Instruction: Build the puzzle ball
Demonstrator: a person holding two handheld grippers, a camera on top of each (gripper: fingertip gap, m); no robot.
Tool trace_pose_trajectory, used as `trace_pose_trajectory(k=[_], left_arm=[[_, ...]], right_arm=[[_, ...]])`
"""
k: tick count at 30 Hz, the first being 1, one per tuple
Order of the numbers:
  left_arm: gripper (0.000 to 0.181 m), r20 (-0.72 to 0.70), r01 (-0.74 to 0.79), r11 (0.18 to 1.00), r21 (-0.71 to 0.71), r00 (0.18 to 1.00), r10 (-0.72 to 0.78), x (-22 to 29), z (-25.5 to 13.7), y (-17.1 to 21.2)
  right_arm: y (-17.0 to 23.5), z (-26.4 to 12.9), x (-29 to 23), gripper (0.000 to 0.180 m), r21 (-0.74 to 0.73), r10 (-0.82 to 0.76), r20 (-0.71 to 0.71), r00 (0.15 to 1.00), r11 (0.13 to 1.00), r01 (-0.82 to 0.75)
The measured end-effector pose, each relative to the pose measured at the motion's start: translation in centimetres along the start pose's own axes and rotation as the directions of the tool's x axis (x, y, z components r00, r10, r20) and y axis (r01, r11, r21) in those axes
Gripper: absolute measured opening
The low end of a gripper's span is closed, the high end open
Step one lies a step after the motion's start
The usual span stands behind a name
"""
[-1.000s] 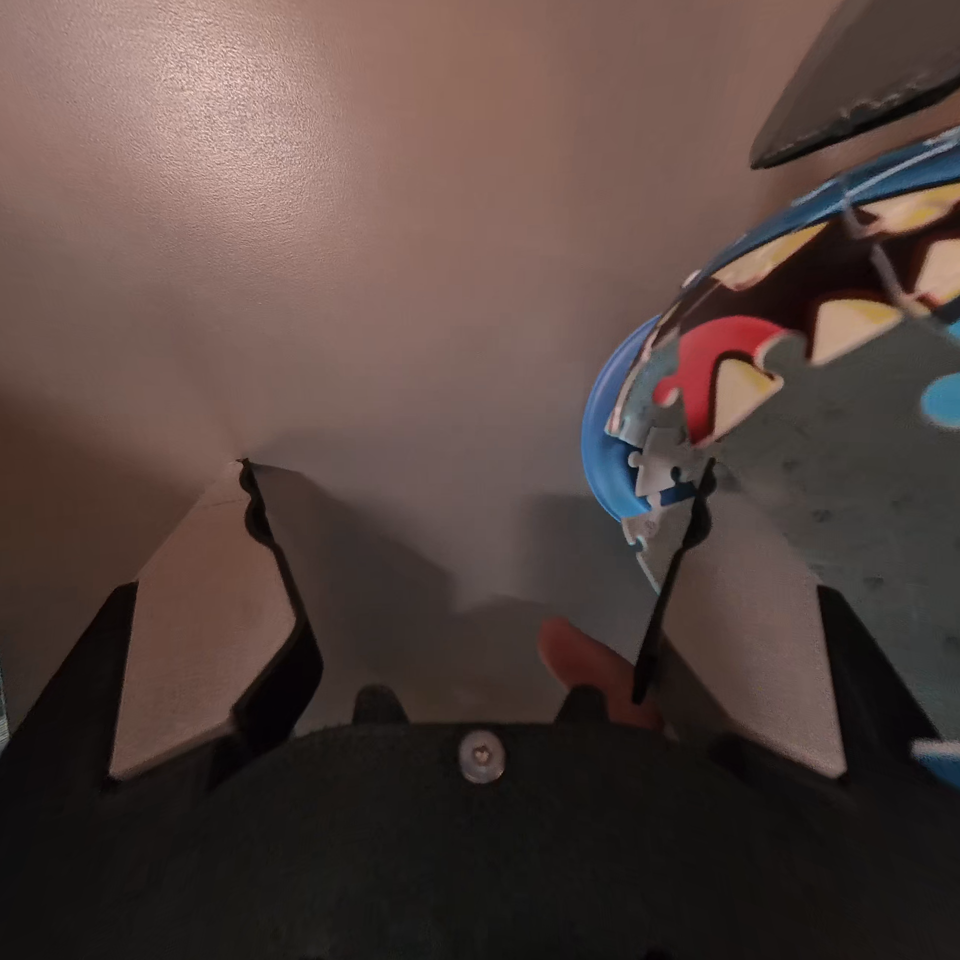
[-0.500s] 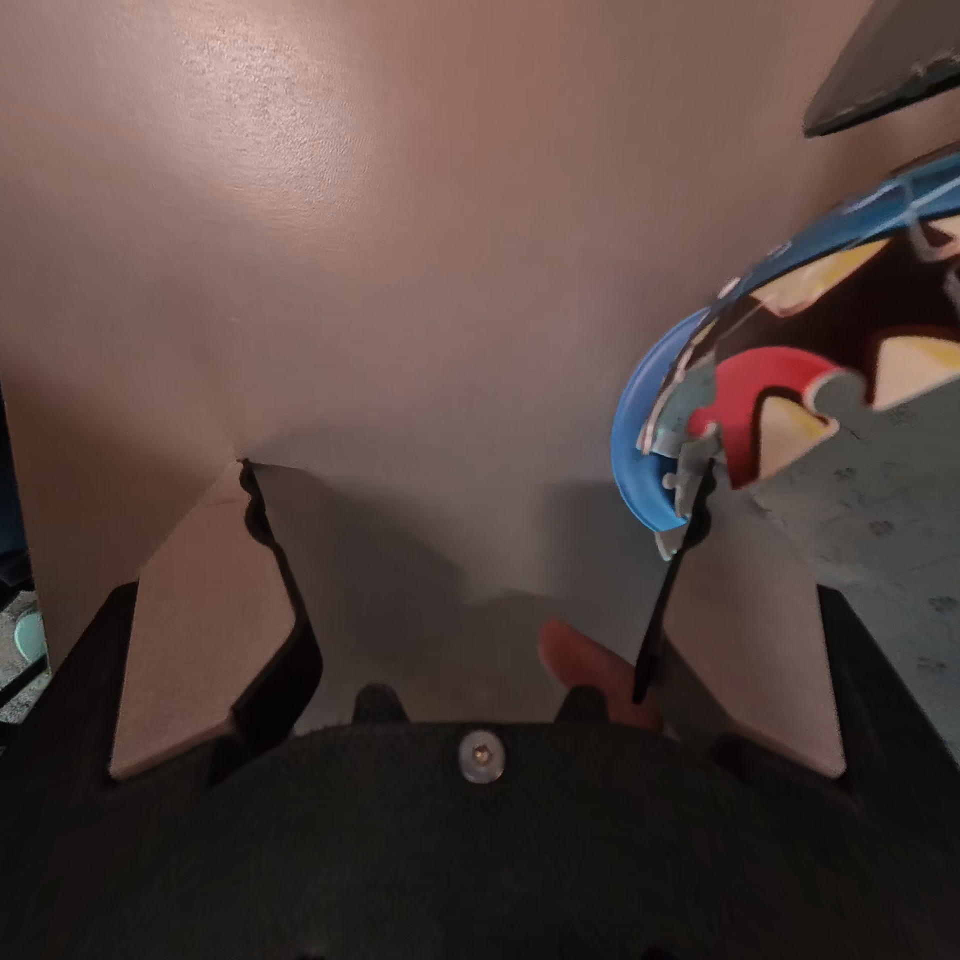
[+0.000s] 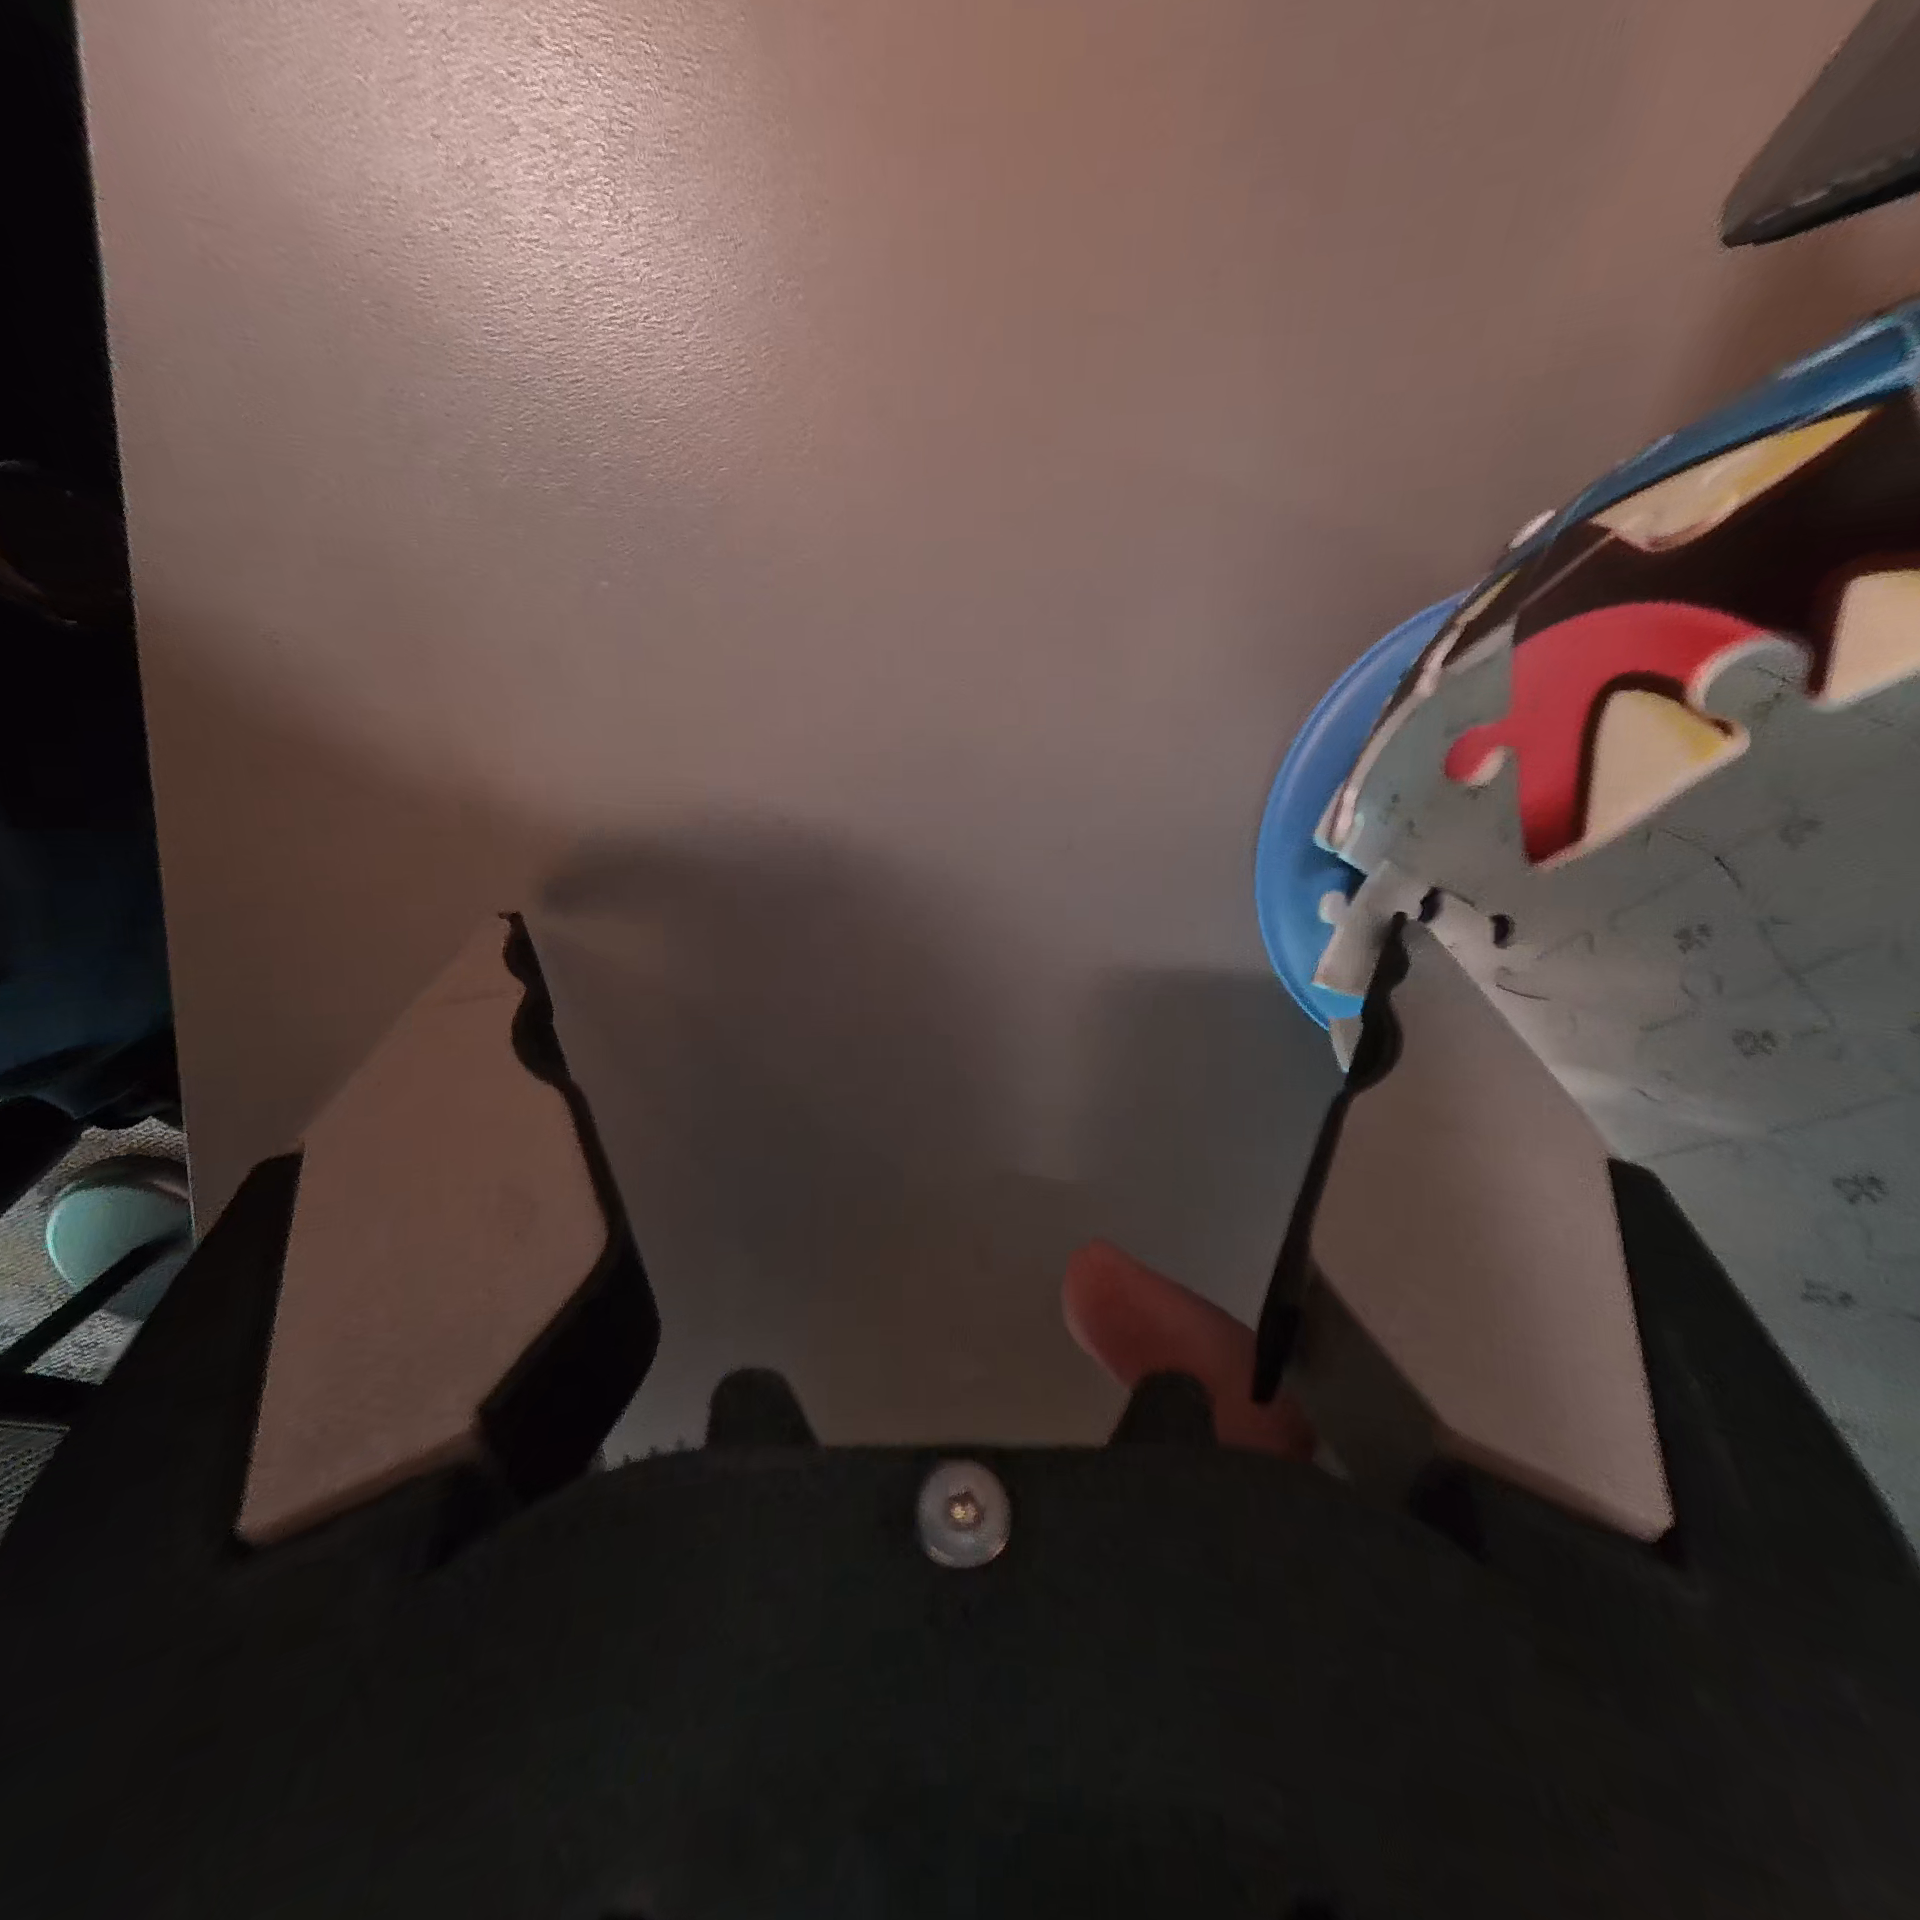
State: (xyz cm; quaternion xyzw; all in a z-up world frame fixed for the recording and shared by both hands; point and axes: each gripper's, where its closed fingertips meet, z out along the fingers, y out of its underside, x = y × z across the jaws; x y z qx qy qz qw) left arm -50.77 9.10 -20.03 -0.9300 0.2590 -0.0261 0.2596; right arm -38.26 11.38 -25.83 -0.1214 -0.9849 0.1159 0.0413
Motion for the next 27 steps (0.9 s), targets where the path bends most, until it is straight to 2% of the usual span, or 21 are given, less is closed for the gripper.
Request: trace_pose_trajectory(k=[12, 20, 22, 27], left_arm=[[0.096, 0.004, -0.014, 1.000, 0.001, 1.000, 0.014, 0.1, 0.0, -0.3], [0.096, -0.006, -0.021, 1.000, -0.019, 1.000, 0.021, 0.3, 0.4, -0.1], [0.096, -0.001, -0.024, 1.000, -0.020, 1.000, 0.024, 0.3, 0.4, -0.1], [0.095, 0.023, -0.022, 1.000, 0.019, 1.000, 0.021, -0.1, -0.5, -0.4]], right_arm=[[0.0, -0.5, 0.0, 0.146, 0.043, 0.015, 0.031, 0.999, 0.999, -0.016], [0.1, -0.8, 0.0, 0.146, 0.072, 0.042, -0.003, 0.999, 0.997, -0.041], [-0.1, -1.5, -0.2, 0.146, 0.123, 0.059, -0.034, 0.998, 0.991, -0.055], [-1.2, -5.4, -0.8, 0.145, 0.395, 0.157, -0.133, 0.979, 0.914, -0.093]])
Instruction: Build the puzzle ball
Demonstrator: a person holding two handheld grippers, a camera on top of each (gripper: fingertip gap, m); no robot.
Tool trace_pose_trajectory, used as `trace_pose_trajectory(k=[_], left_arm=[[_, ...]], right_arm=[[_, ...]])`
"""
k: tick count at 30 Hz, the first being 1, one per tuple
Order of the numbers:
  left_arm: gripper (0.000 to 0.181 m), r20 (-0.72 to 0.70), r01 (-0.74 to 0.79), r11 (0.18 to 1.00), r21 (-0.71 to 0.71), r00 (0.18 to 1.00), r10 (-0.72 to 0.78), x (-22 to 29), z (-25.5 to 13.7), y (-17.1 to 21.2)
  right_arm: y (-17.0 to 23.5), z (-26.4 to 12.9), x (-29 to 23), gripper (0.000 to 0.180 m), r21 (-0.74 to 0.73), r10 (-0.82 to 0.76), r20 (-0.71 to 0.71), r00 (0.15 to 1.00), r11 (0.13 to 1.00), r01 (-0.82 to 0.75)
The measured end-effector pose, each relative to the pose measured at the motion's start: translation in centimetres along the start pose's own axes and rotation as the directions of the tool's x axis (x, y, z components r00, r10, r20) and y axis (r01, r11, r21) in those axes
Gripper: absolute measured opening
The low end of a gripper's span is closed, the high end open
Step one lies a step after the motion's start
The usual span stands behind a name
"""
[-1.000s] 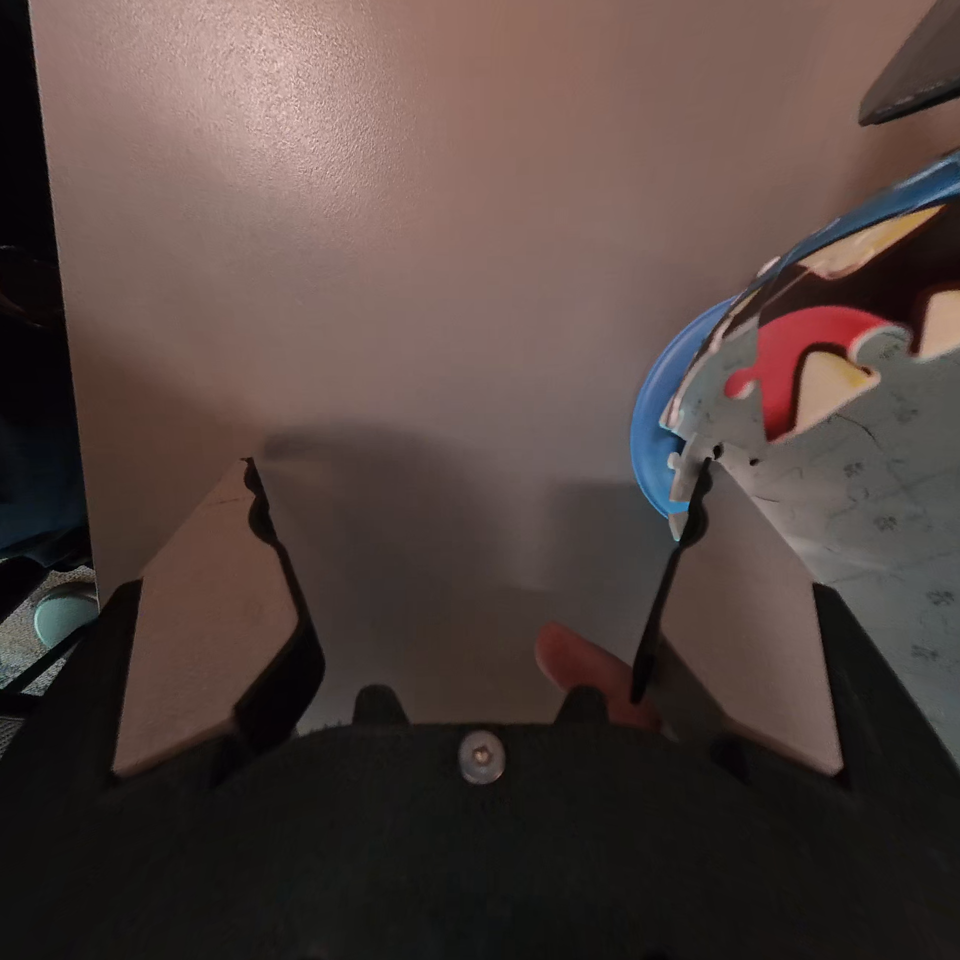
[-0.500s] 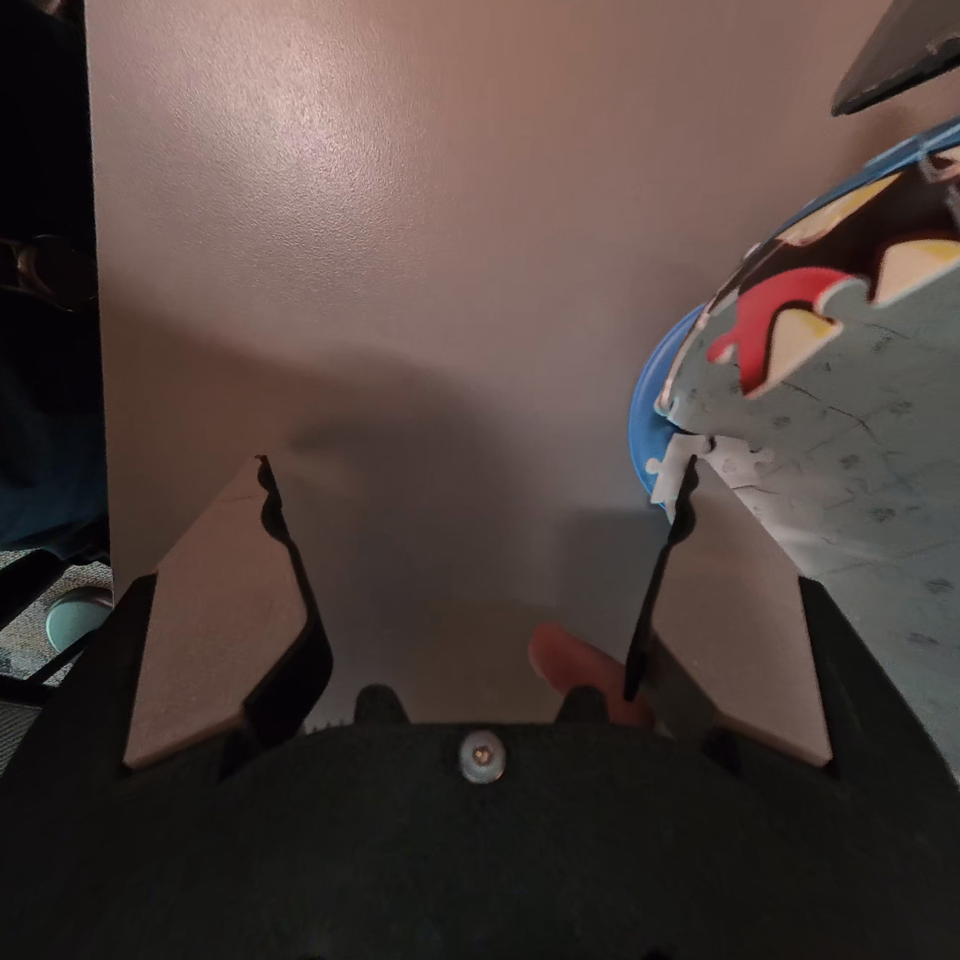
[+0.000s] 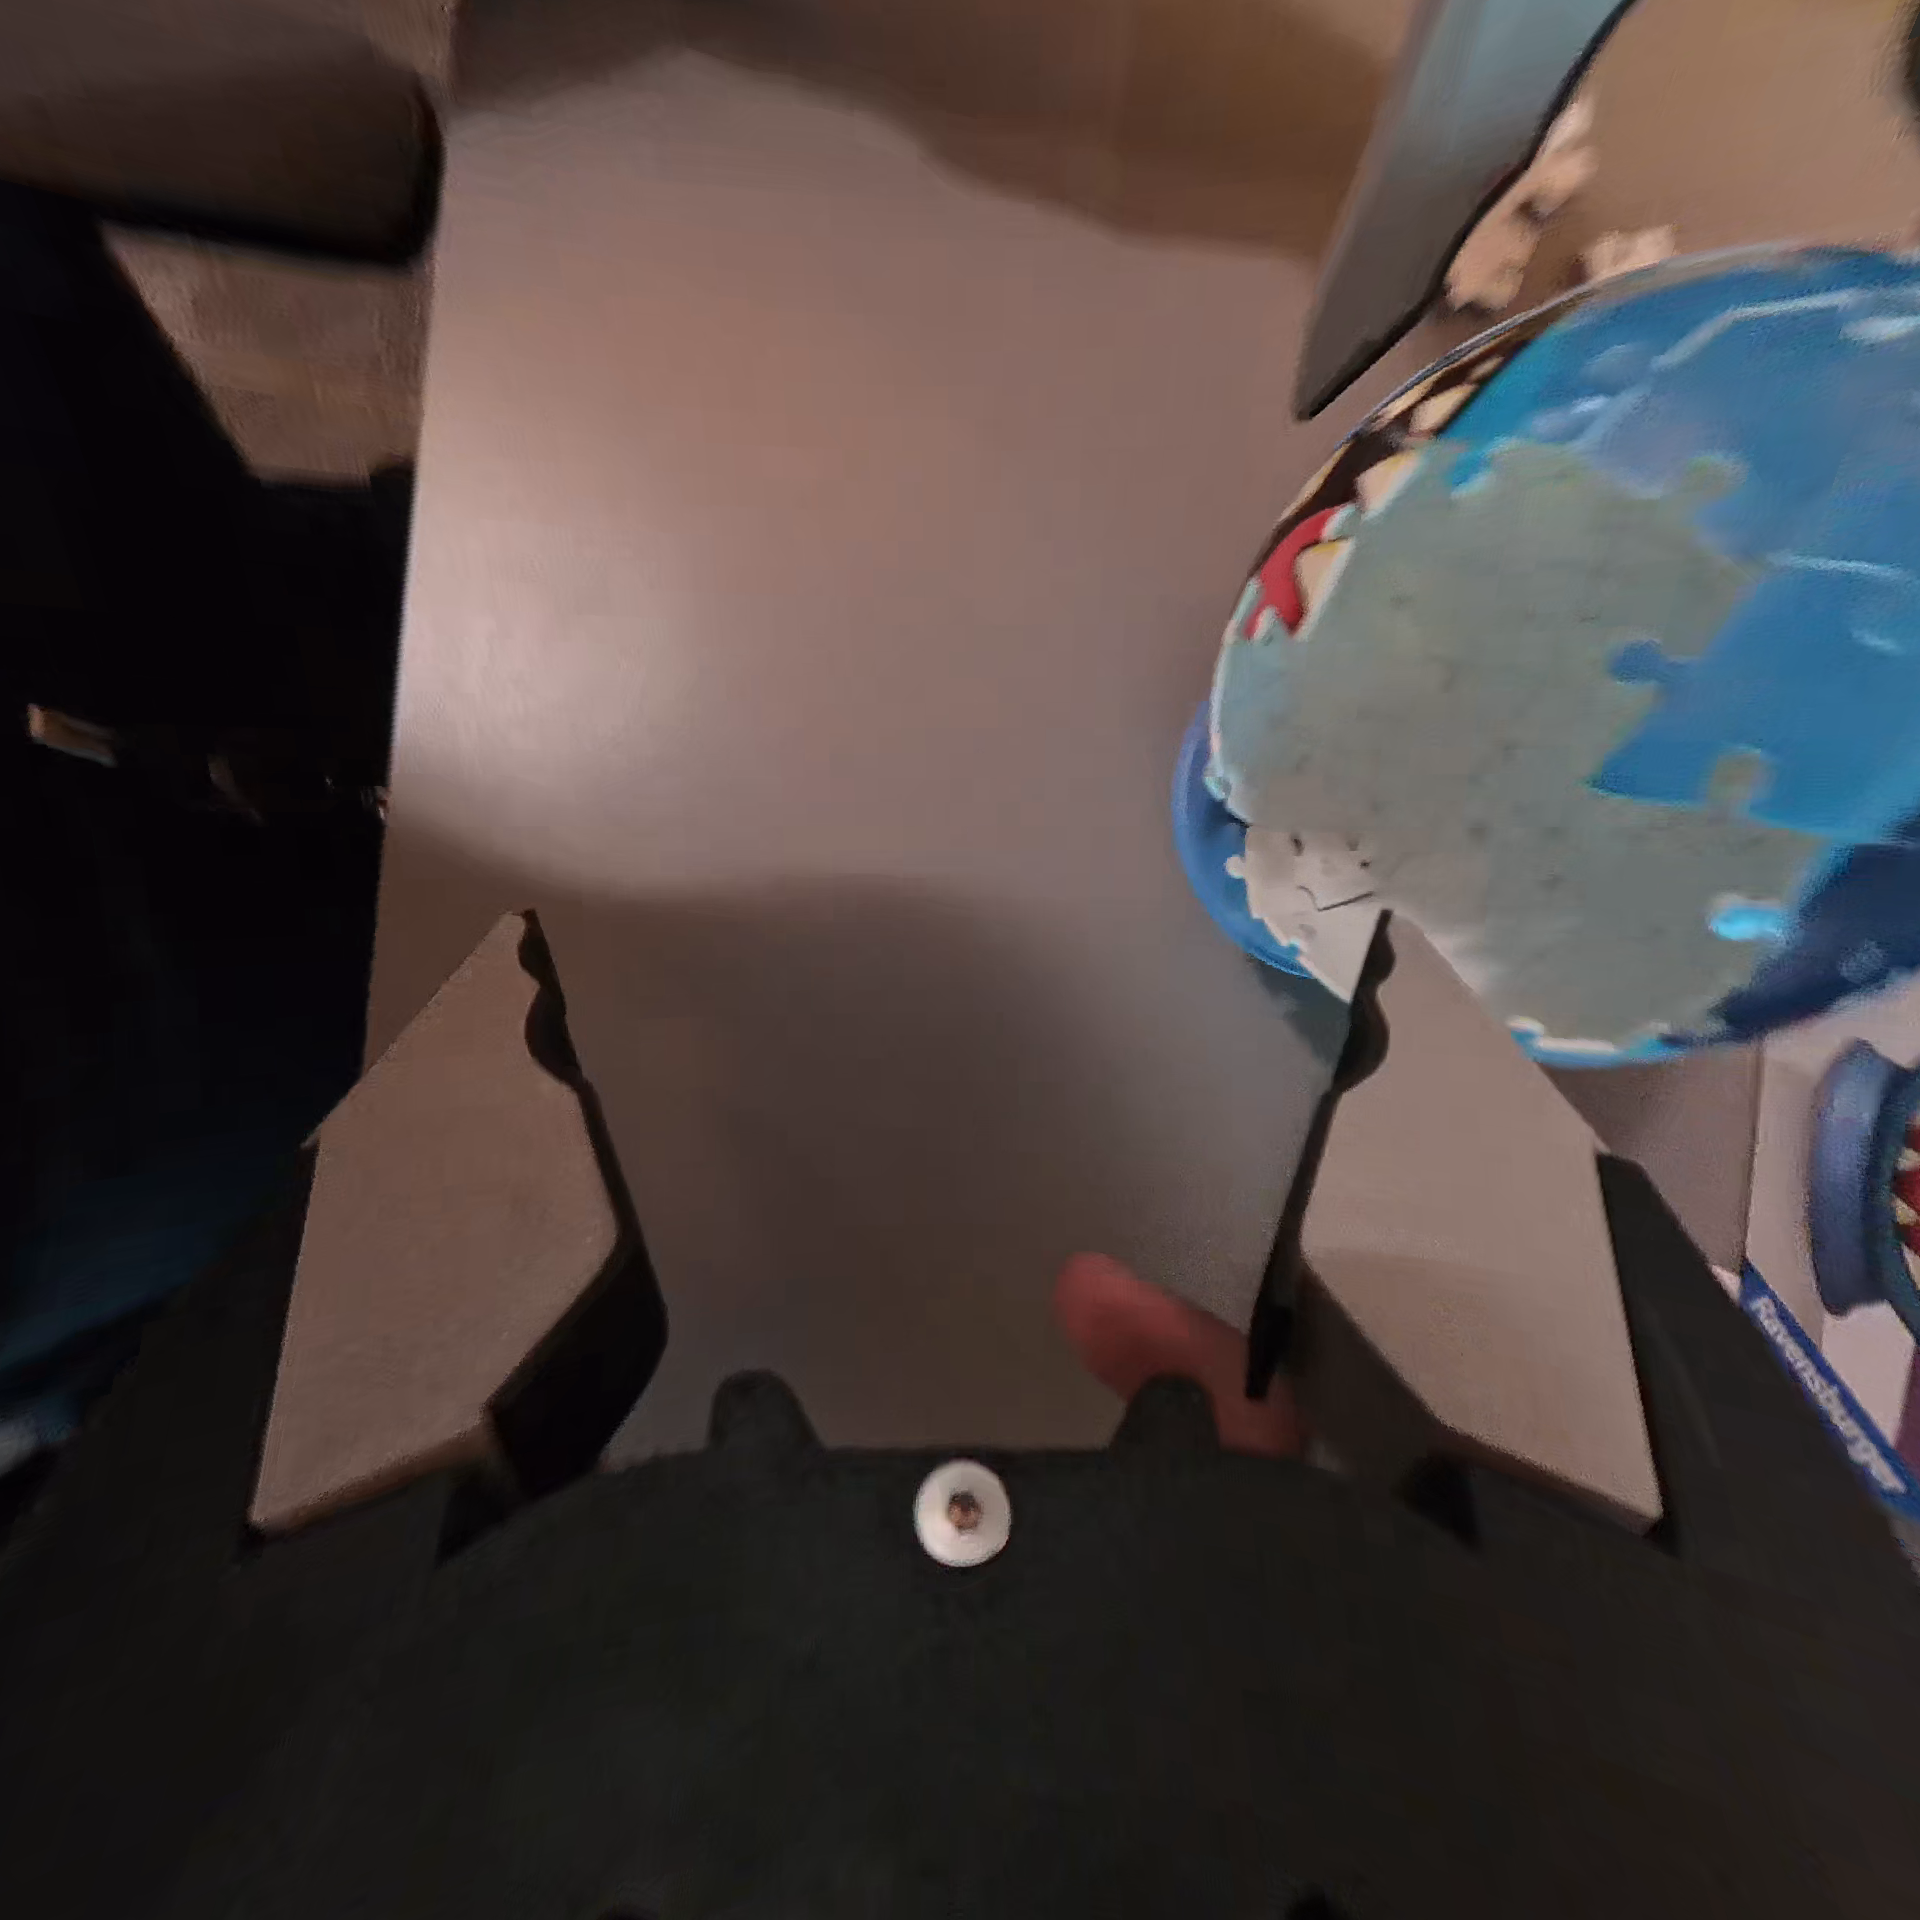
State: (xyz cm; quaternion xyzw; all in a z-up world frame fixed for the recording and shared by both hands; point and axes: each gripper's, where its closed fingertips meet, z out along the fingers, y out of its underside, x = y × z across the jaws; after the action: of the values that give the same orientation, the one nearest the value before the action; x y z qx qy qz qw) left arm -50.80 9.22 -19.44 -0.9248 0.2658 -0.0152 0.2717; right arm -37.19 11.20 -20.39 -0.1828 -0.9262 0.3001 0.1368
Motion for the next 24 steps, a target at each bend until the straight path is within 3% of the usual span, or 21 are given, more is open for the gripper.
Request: trace_pose_trajectory(k=[5, 9, 11, 13, 16, 21, 24], left_arm=[[0.096, 0.064, -0.020, 0.998, 0.056, 0.998, 0.016, -0.9, -0.9, -0.5], [0.098, 0.062, -0.009, 0.997, 0.081, 0.998, 0.004, -1.0, -1.0, -0.5], [0.098, 0.054, -0.001, 0.995, 0.100, 0.999, -0.004, -0.7, -1.0, -0.7], [0.098, 0.062, -0.017, 0.993, 0.119, 0.998, 0.009, -0.3, -1.0, -1.0], [0.098, 0.079, -0.035, 0.990, 0.138, 0.997, 0.024, 0.0, -0.7, -1.2], [0.099, 0.080, -0.013, 0.987, 0.159, 0.997, 0.000, 0.2, 0.9, -1.2], [0.106, 0.106, -0.008, 0.985, 0.175, 0.994, -0.011, 0.3, 1.5, -1.1]], right_arm=[[-2.0, -2.8, 2.4, 0.140, 0.321, 0.232, -0.138, 0.963, 0.930, -0.178], [-0.7, -4.2, 6.2, 0.108, 0.517, 0.536, -0.187, 0.823, 0.766, -0.382], [1.0, -4.1, 7.5, 0.089, 0.524, 0.614, -0.238, 0.753, 0.734, -0.433], [2.1, -3.3, 7.9, 0.088, 0.500, 0.655, -0.257, 0.710, 0.719, -0.482], [2.3, -1.4, 8.2, 0.094, 0.466, 0.677, -0.234, 0.698, 0.708, -0.530], [2.3, 0.3, 10.0, 0.067, 0.423, 0.677, -0.249, 0.693, 0.719, -0.551], [2.2, 0.9, 10.6, 0.062, 0.397, 0.665, -0.264, 0.699, 0.735, -0.550]])
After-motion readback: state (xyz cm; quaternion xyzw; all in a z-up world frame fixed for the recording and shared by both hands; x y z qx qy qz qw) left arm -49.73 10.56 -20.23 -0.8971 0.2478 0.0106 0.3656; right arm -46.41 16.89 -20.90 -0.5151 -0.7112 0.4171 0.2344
